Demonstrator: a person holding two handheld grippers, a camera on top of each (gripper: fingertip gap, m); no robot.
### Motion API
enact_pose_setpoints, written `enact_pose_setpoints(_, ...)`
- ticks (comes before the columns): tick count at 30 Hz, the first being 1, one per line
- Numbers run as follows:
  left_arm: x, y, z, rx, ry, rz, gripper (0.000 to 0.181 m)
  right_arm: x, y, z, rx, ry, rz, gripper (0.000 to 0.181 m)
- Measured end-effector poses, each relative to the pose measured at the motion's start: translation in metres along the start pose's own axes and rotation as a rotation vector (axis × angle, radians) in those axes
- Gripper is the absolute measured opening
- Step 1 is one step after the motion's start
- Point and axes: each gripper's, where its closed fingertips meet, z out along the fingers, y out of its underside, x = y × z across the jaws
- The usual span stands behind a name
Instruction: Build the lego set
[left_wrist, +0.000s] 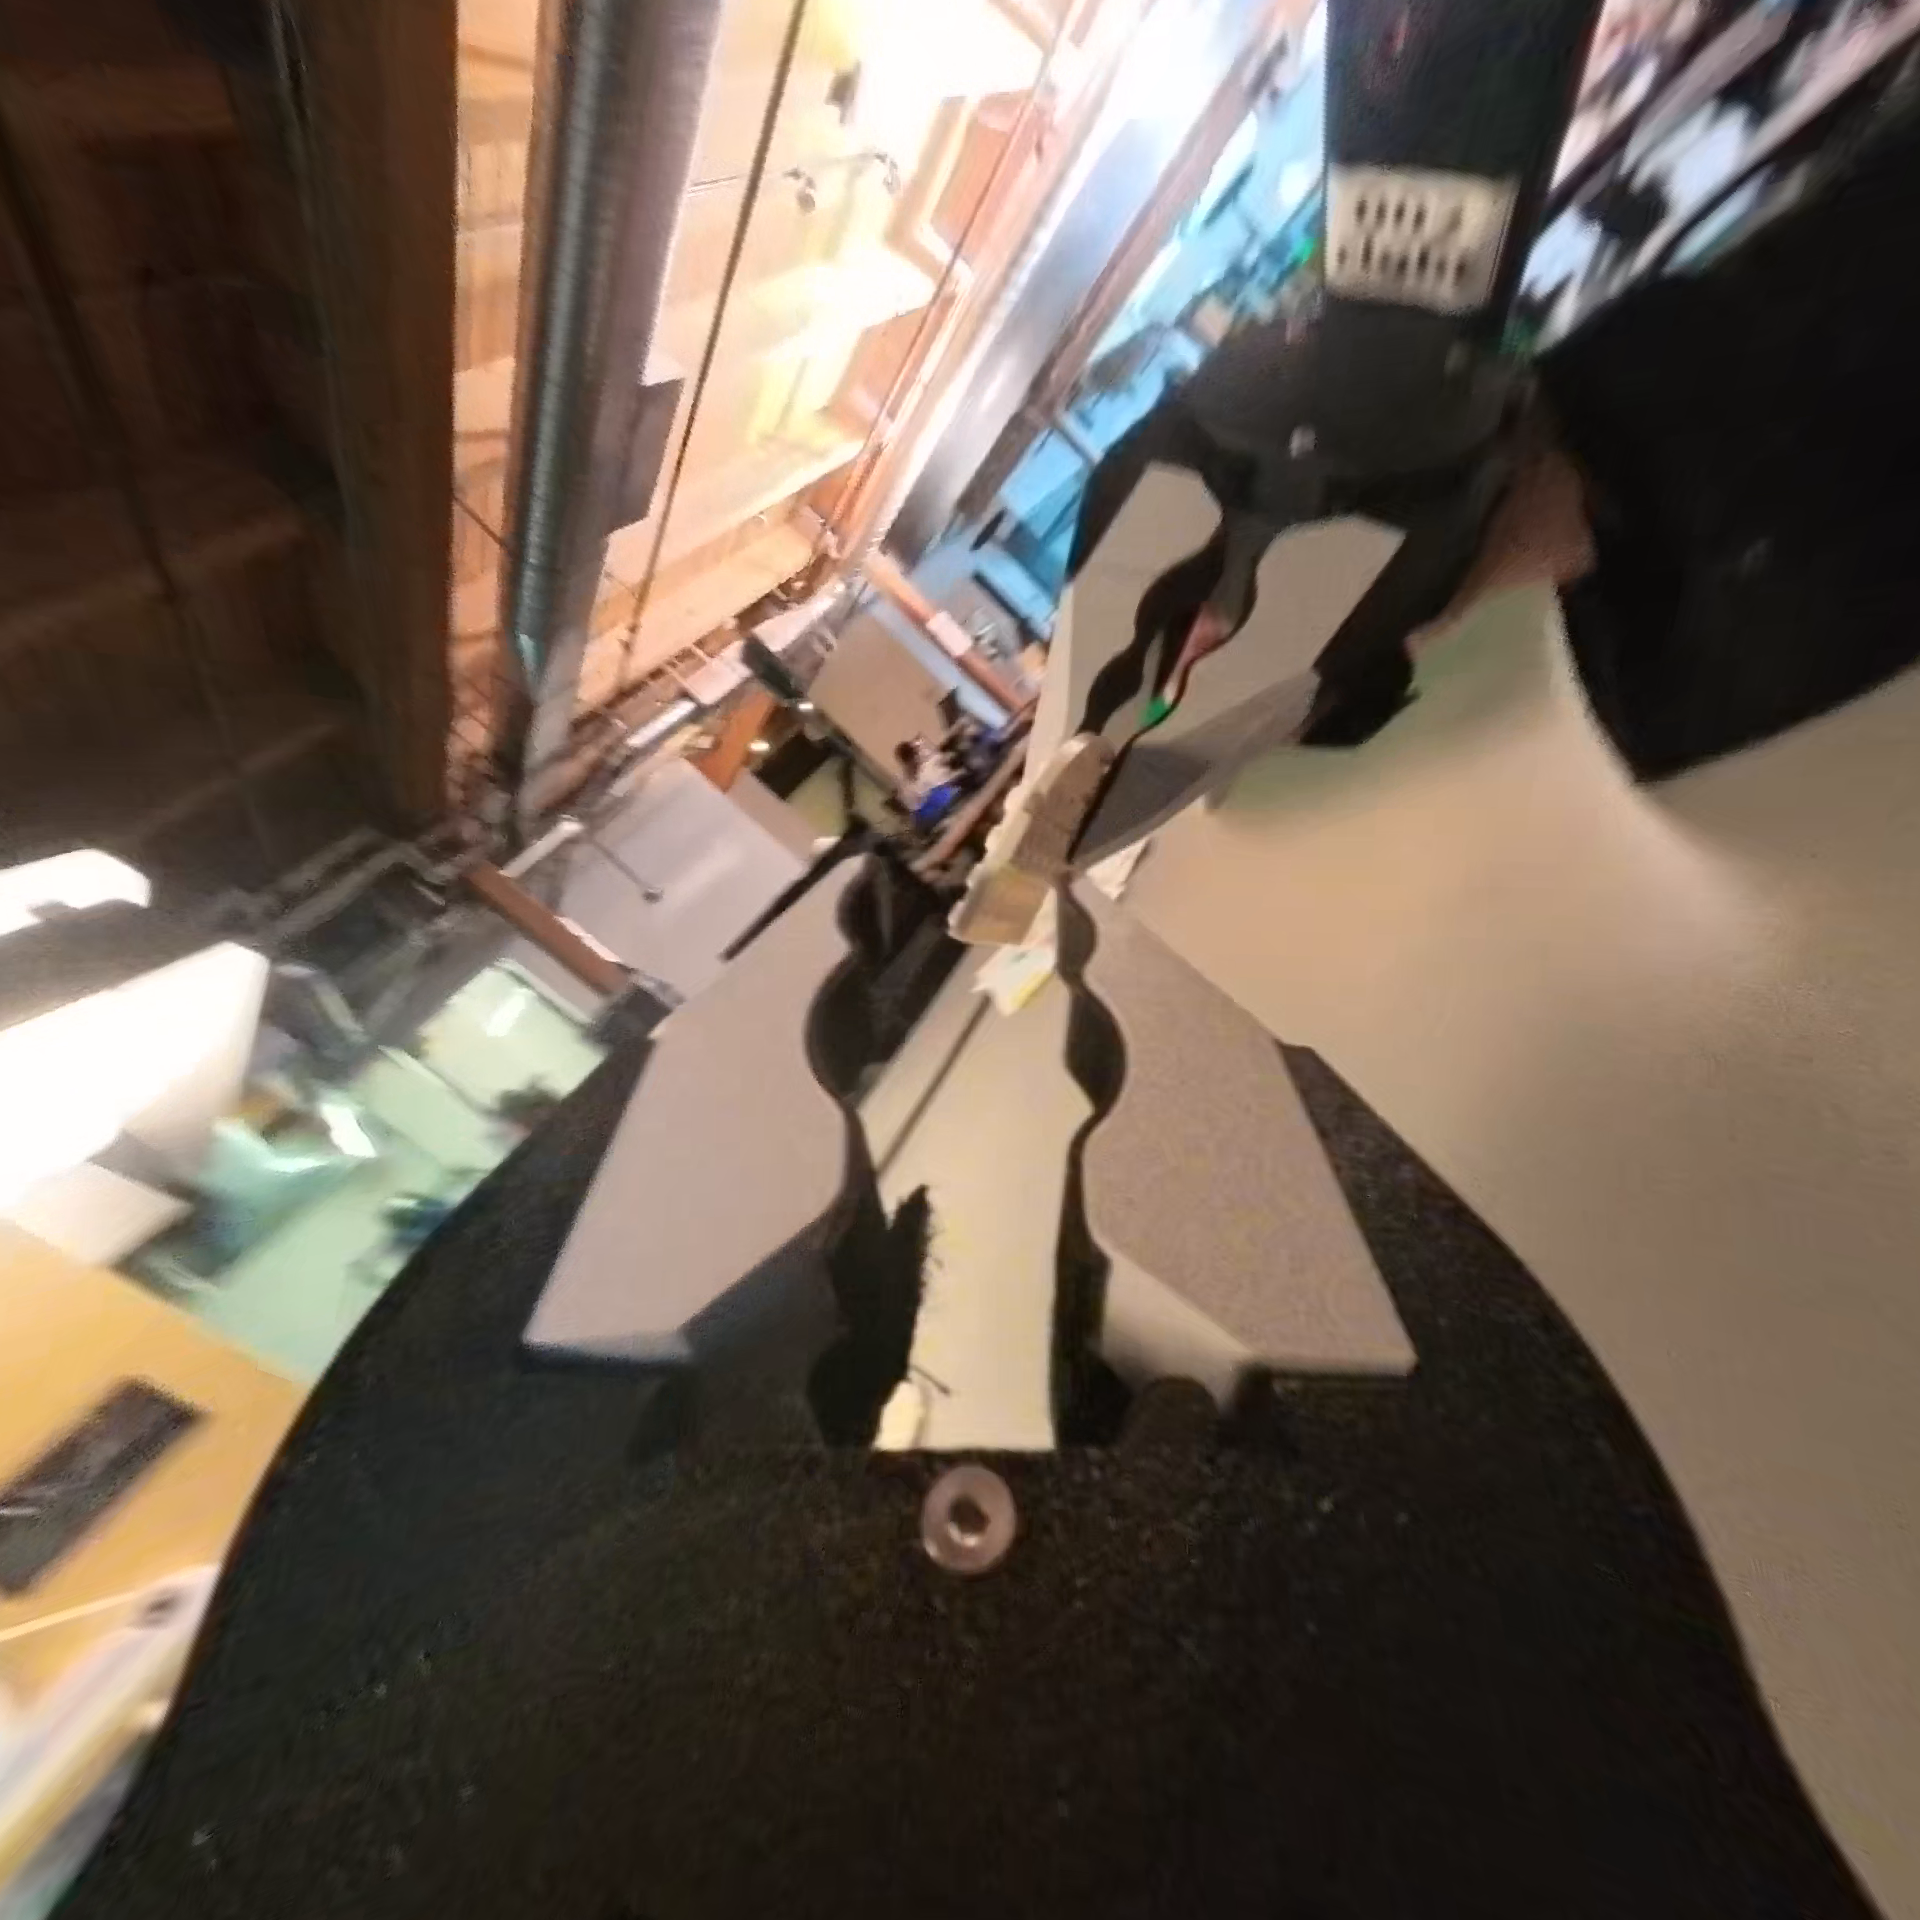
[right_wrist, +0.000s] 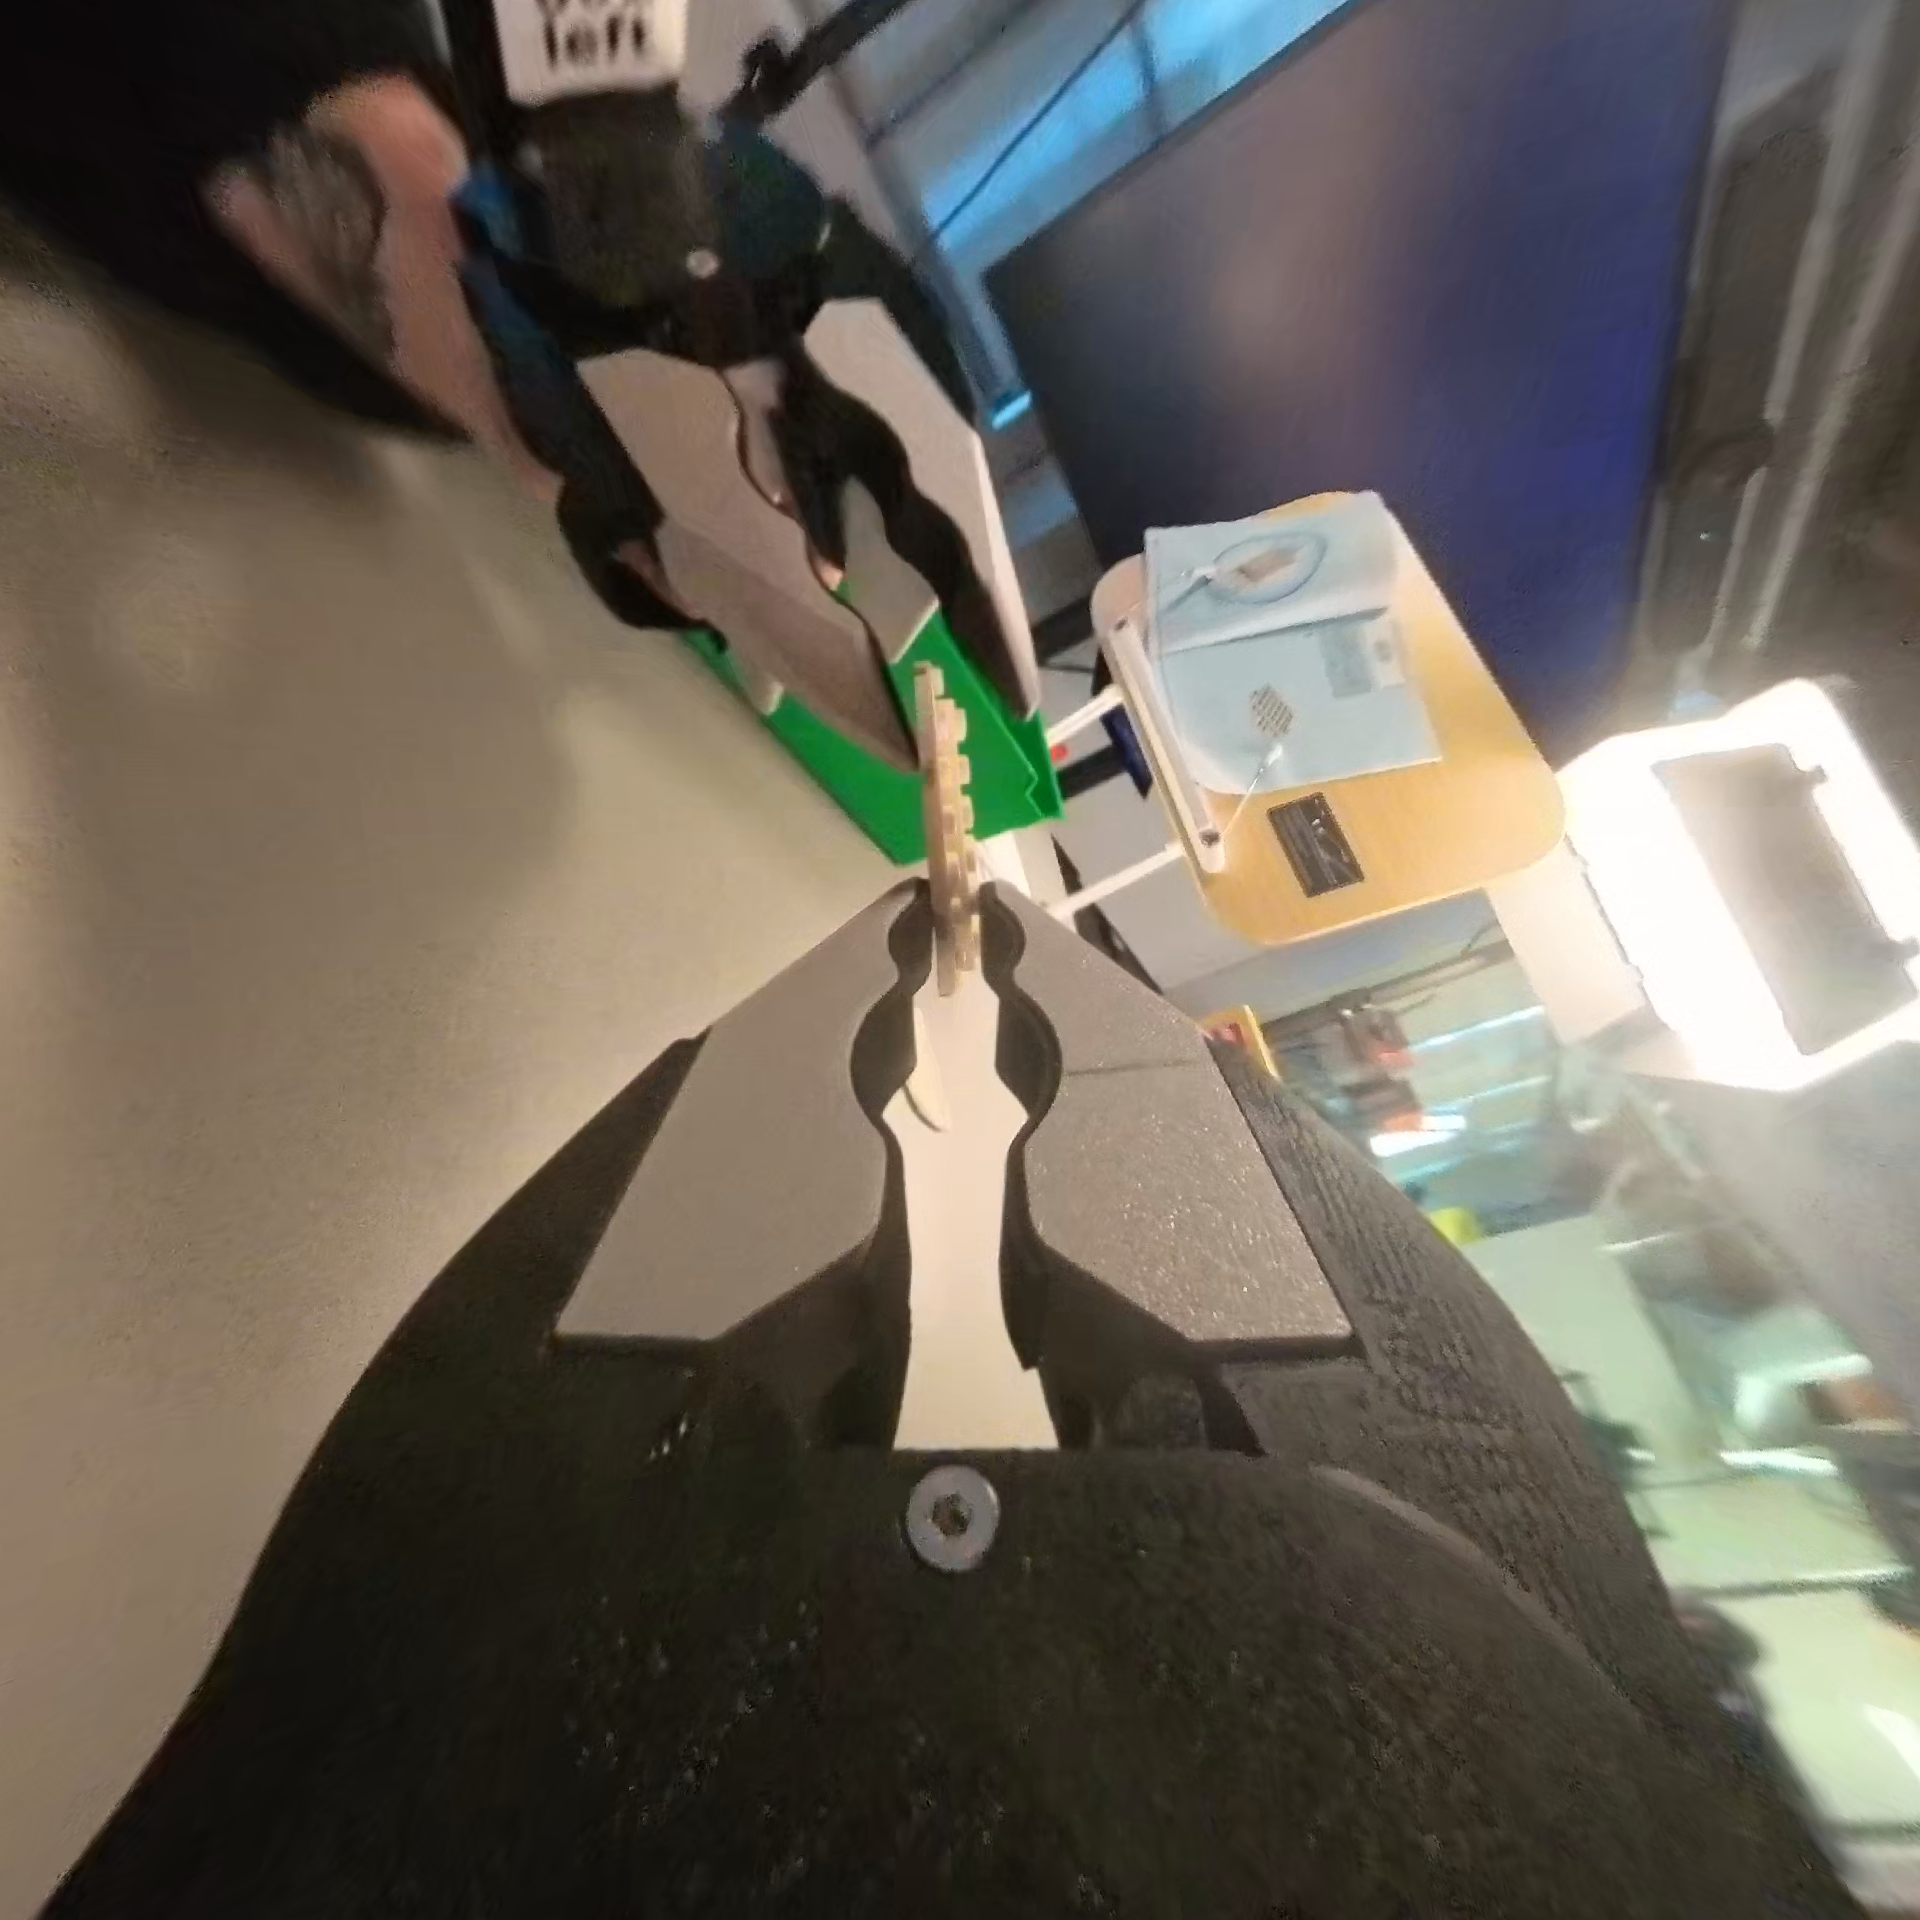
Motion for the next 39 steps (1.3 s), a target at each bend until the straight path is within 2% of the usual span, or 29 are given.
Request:
enact_pose_setpoints(4, 0.000, 0.009, 0.005, -0.005, 0.075, -0.330, 0.042, 0.007, 0.003, -0.002, 0.149, -0.085, 0.539, 0.006)
enact_pose_setpoints(7, -0.001, 0.022, 0.011, -0.047, 0.073, -0.506, 0.034, 0.011, -0.001, -0.003, 0.281, -0.169, 0.847, 0.007)
enact_pose_setpoints(12, 0.004, 0.019, 0.015, 0.000, 0.163, -0.831, 0.022, 0.008, -0.003, 0.000, 0.356, -0.259, 1.049, 0.007)
enact_pose_setpoints(15, 0.006, 0.017, 0.014, 0.019, 0.202, -0.885, 0.013, 0.005, -0.004, 0.003, 0.370, -0.284, 1.081, 0.007)
enact_pose_setpoints(18, 0.007, 0.015, 0.013, 0.029, 0.205, -0.856, 0.004, 0.007, -0.003, 0.005, 0.377, -0.285, 1.089, 0.007)
enact_pose_setpoints(27, 0.012, 0.014, 0.013, 0.039, 0.226, -0.797, 0.003, 0.004, -0.004, 0.002, 0.396, -0.296, 1.082, 0.007)
enact_pose_setpoints(29, 0.010, 0.017, 0.013, 0.024, 0.205, -0.759, 0.002, 0.006, 0.000, 0.004, 0.387, -0.248, 1.074, 0.008)
enact_pose_setpoints(33, -0.008, 0.034, 0.011, -0.043, 0.065, -0.690, 0.002, 0.018, 0.020, -0.003, 0.313, -0.105, 1.007, 0.027)
enact_pose_setpoints(36, -0.018, 0.066, 0.007, -0.255, -0.053, -0.486, 0.002, 0.042, 0.046, -0.022, 0.254, 0.105, 0.951, 0.028)
enact_pose_setpoints(39, -0.012, 0.093, 0.004, -0.499, -0.071, -0.052, 0.002, 0.064, 0.071, -0.040, 0.164, 0.324, 0.836, 0.025)
